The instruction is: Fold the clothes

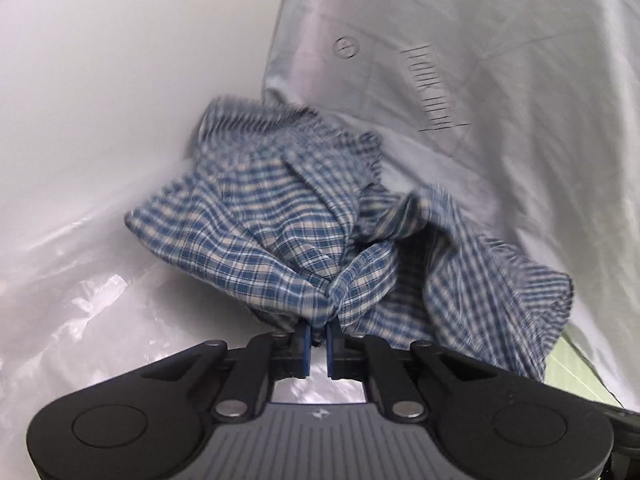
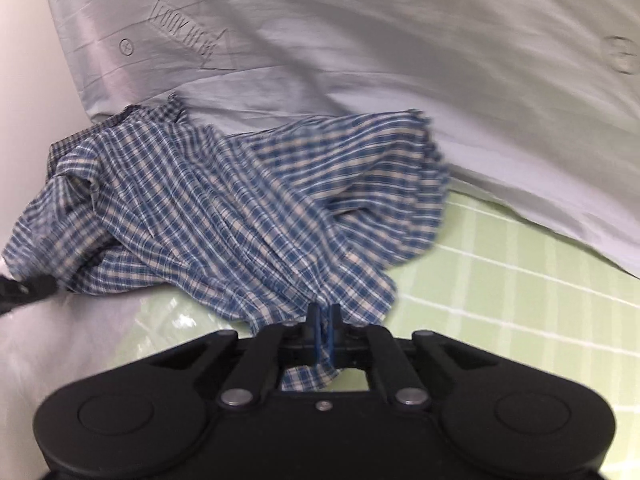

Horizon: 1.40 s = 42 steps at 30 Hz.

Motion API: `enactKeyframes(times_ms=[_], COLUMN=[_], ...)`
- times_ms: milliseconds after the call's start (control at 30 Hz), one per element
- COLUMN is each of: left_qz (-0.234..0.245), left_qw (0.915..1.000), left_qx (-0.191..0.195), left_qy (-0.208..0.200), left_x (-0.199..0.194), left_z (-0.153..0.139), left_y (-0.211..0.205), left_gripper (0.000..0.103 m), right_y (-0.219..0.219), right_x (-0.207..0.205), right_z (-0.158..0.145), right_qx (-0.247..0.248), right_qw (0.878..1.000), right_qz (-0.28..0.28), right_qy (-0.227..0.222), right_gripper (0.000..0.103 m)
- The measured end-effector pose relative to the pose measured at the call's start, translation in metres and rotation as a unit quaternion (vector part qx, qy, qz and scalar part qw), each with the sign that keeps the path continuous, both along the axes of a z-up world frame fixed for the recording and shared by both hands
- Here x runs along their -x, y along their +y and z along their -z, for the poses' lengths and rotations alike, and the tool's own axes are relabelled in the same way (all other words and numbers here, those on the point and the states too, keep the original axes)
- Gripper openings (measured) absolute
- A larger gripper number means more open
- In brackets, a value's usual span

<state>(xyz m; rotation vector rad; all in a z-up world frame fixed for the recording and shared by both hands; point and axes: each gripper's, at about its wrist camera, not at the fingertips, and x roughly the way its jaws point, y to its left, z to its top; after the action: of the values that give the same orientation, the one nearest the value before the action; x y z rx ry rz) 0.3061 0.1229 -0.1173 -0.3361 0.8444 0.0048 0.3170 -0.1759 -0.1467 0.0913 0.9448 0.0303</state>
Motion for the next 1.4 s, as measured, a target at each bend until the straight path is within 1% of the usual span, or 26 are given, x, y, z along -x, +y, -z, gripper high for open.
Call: enactKeyframes(times_ms=[100, 167, 267, 367, 433, 467, 567, 667, 733, 800, 833, 867, 900, 933, 967, 1000, 1067, 1100, 1133, 1167, 1200, 1233, 1300, 1400], left_qz=[0.017, 0.033, 0.06, 0.099, 0.131, 0.147, 0.186, 0.216, 0.232, 0.235, 0.232, 0.23, 0.228, 0.224, 0.215, 0.205, 0.176, 0.164, 0.151, 0.137, 0.123, 0.11, 0.091, 0.064], left_qw=[0.9998, 0.9994, 0.9982, 0.9949, 0.9911, 0.9888, 0.9817, 0.9746, 0.9706, 0.9695, 0.9703, 0.9711, 0.9719, 0.9729, 0.9751, 0.9773, 0.9831, 0.9852, 0.9872, 0.9891, 0.9908, 0.9922, 0.9935, 0.9936], left_qx=[0.0, 0.001, 0.009, 0.017, 0.017, 0.018, 0.021, 0.028, 0.027, 0.02, 0.014, 0.009, 0.003, -0.002, -0.007, -0.01, -0.013, -0.015, -0.017, -0.021, -0.025, -0.028, -0.025, -0.003], left_qy=[-0.007, -0.008, -0.004, 0.005, 0.013, 0.017, 0.035, 0.051, 0.059, 0.067, 0.065, 0.063, 0.061, 0.058, 0.054, 0.05, 0.049, 0.048, 0.048, 0.048, 0.049, 0.05, 0.064, 0.092], left_x=[0.023, 0.043, 0.077, 0.119, 0.151, 0.167, 0.217, 0.258, 0.261, 0.268, 0.271, 0.273, 0.276, 0.278, 0.277, 0.276, 0.275, 0.275, 0.275, 0.275, 0.275, 0.274, 0.27, 0.259], left_z=[-0.015, -0.022, -0.026, -0.033, -0.035, -0.036, -0.034, -0.033, -0.036, -0.037, -0.041, -0.044, -0.048, -0.051, -0.054, -0.057, -0.062, -0.065, -0.068, -0.07, -0.071, -0.072, -0.07, -0.056], left_y=[-0.012, -0.025, -0.048, -0.091, -0.123, -0.139, -0.192, -0.227, -0.231, -0.24, -0.243, -0.246, -0.249, -0.252, -0.25, -0.248, -0.248, -0.245, -0.243, -0.239, -0.235, -0.231, -0.225, -0.216], left_gripper=[0.007, 0.006, 0.006, 0.006, 0.006, 0.006, 0.007, 0.007, 0.008, 0.012, 0.012, 0.014, 0.022, 0.027, 0.038, 0.045, 0.051, 0.055, 0.059, 0.071, 0.074, 0.074, 0.075, 0.075], right_y=[-0.016, -0.033, -0.067, -0.098, -0.116, -0.126, -0.163, -0.203, -0.229, -0.249, -0.257, -0.263, -0.268, -0.272, -0.274, -0.276, -0.282, -0.285, -0.288, -0.292, -0.297, -0.302, -0.311, -0.32], right_x=[0.033, 0.062, 0.112, 0.168, 0.205, 0.225, 0.282, 0.337, 0.369, 0.392, 0.402, 0.408, 0.415, 0.419, 0.419, 0.42, 0.422, 0.419, 0.417, 0.414, 0.411, 0.406, 0.392, 0.363], right_z=[-0.011, -0.017, -0.02, -0.019, -0.017, -0.017, -0.018, -0.018, -0.018, -0.019, -0.02, -0.022, -0.023, -0.025, -0.027, -0.029, -0.036, -0.042, -0.047, -0.053, -0.057, -0.06, -0.064, -0.059], right_qx=[0.02, 0.034, 0.034, 0.065, 0.095, 0.1, 0.104, 0.102, 0.096, 0.086, 0.081, 0.075, 0.069, 0.063, 0.057, 0.051, 0.041, 0.035, 0.029, 0.022, 0.013, 0.003, -0.022, -0.055], right_qw=[0.999, 0.998, 0.996, 0.992, 0.988, 0.986, 0.98, 0.972, 0.966, 0.962, 0.961, 0.961, 0.961, 0.962, 0.963, 0.965, 0.967, 0.968, 0.968, 0.969, 0.968, 0.968, 0.967, 0.968], right_qz=[0.026, 0.046, 0.086, 0.109, 0.117, 0.126, 0.163, 0.204, 0.23, 0.251, 0.257, 0.259, 0.26, 0.26, 0.258, 0.256, 0.25, 0.248, 0.248, 0.247, 0.248, 0.249, 0.248, 0.24], right_qy=[0.0, 0.0, 0.007, 0.019, 0.028, 0.033, 0.045, 0.057, 0.062, 0.064, 0.064, 0.062, 0.061, 0.056, 0.048, 0.039, 0.023, 0.012, -0.003, -0.017, -0.031, -0.042, -0.054, -0.046], right_gripper=[0.003, 0.003, 0.003, 0.003, 0.003, 0.003, 0.003, 0.003, 0.003, 0.003, 0.004, 0.004, 0.005, 0.008, 0.01, 0.017, 0.026, 0.032, 0.04, 0.044, 0.054, 0.062, 0.068, 0.075])
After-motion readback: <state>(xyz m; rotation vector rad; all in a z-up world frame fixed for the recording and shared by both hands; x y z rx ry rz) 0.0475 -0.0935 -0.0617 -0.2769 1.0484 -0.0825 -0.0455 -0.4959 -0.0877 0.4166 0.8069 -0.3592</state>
